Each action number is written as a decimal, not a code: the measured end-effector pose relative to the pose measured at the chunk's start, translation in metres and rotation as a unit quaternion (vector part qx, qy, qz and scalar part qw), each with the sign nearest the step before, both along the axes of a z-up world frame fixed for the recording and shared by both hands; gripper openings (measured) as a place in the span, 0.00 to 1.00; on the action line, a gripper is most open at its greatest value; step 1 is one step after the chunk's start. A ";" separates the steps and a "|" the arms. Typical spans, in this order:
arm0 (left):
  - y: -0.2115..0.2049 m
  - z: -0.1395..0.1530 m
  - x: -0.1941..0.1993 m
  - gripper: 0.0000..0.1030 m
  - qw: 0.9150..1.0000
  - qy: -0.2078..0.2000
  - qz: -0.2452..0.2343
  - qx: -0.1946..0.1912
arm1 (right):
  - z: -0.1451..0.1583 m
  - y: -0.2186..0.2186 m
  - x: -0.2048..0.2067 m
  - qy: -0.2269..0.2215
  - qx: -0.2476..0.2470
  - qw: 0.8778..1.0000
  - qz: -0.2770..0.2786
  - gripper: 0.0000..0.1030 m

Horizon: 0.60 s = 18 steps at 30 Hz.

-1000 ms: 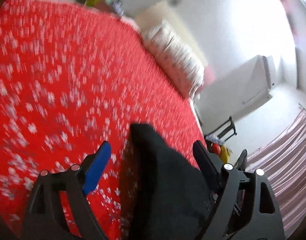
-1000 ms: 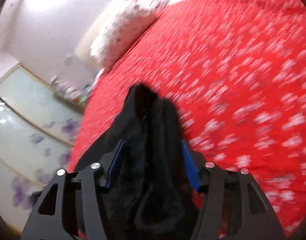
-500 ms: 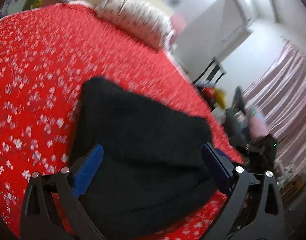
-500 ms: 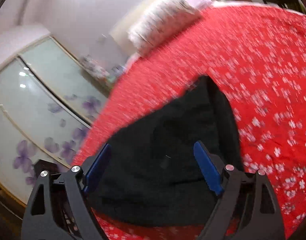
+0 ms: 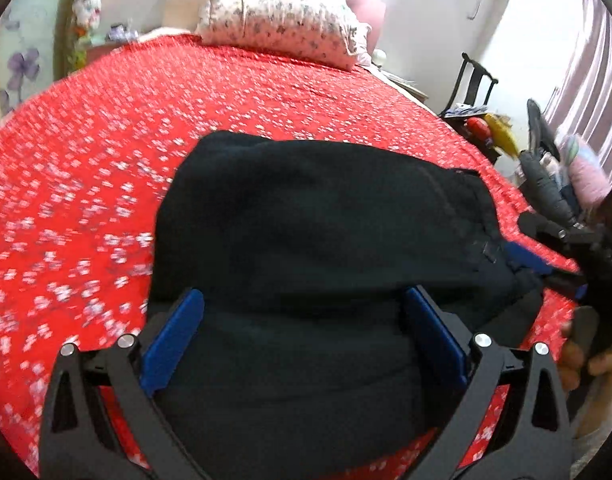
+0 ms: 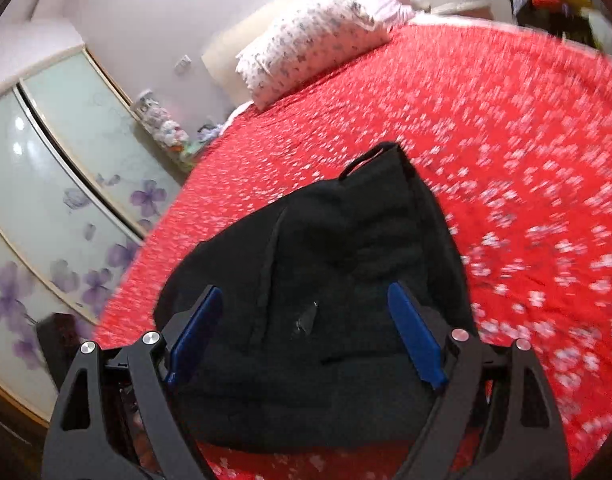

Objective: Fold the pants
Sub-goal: 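Lower the folded trousers onto the bed and open both grippers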

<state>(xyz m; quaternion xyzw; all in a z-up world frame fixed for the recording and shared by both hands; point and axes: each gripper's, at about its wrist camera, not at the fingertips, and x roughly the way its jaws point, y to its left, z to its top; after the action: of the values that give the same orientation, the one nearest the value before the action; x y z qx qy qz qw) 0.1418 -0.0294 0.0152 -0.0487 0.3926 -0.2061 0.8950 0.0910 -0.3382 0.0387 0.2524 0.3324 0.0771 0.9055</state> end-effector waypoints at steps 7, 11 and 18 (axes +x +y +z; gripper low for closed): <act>0.016 0.014 -0.049 0.98 0.997 -0.050 0.054 0.013 | 0.027 0.038 -0.040 -0.039 -0.144 0.989 -0.021 0.93; 0.025 0.011 -0.068 0.98 0.996 -0.031 0.086 0.008 | 0.024 0.045 -0.058 -0.034 -0.166 0.985 -0.035 0.96; 0.024 0.005 -0.091 0.98 0.996 -0.001 0.070 0.063 | 0.017 0.072 -0.086 -0.034 -0.226 0.972 -0.048 0.99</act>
<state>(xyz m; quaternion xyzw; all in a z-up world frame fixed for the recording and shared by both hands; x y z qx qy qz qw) 0.0505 -0.0052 0.0207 -0.0198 0.3994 -0.1176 0.9090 0.0047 -0.2661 0.0559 0.0538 0.2975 -0.0350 0.9526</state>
